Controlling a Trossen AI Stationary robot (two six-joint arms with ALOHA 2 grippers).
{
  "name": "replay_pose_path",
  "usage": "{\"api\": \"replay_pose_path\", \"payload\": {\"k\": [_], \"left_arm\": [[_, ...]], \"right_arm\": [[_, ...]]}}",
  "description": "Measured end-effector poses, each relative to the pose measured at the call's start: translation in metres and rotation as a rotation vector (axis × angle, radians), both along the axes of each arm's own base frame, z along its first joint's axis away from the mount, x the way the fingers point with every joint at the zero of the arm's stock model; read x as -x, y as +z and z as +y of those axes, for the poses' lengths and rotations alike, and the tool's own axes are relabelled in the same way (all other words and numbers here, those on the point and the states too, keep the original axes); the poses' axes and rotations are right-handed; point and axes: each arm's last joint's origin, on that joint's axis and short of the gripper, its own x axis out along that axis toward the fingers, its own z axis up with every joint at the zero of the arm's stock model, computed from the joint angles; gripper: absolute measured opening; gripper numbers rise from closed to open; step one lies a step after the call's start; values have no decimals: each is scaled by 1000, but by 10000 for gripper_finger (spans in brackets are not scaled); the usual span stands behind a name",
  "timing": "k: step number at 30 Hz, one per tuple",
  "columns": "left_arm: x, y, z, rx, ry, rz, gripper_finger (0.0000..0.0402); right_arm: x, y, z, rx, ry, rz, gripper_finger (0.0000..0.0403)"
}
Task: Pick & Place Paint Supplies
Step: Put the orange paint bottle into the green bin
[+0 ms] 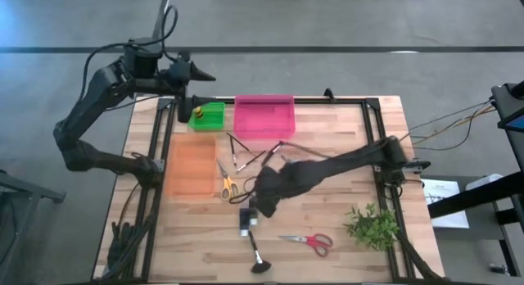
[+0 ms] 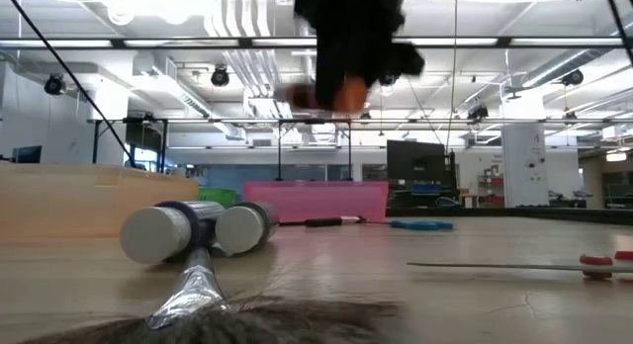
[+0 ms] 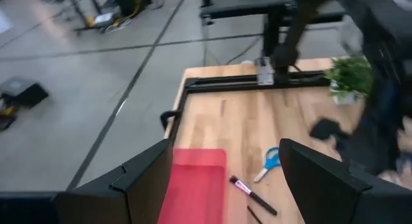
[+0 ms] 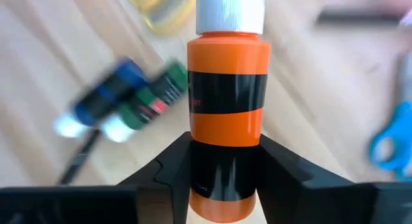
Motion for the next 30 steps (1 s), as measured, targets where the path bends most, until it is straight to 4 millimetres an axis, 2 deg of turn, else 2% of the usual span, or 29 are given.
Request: {"api": "replay_pose_path", "payload": {"k": [7, 11, 16, 19, 25, 30], "left_arm": [[-19, 0, -33, -31, -236, -34, 292], [-33, 2, -52, -32, -293, -108, 292], [-58, -5, -70, -25, -358, -119, 292], [-76, -14, -77, 3, -364, -90, 292], [-109, -34, -84, 12, -383, -29, 292], [-127, -49, -83, 28, -386, 26, 292]], "right_arm": [[43, 85, -13, 87, 136, -220, 133], [66, 115, -21, 111, 183, -295, 133], [80, 132, -30, 149, 244, -326, 134], [82, 136, -38, 176, 263, -339, 134], [80, 138, -48, 194, 294, -344, 134], [79, 141, -48, 188, 315, -368, 134]]}}
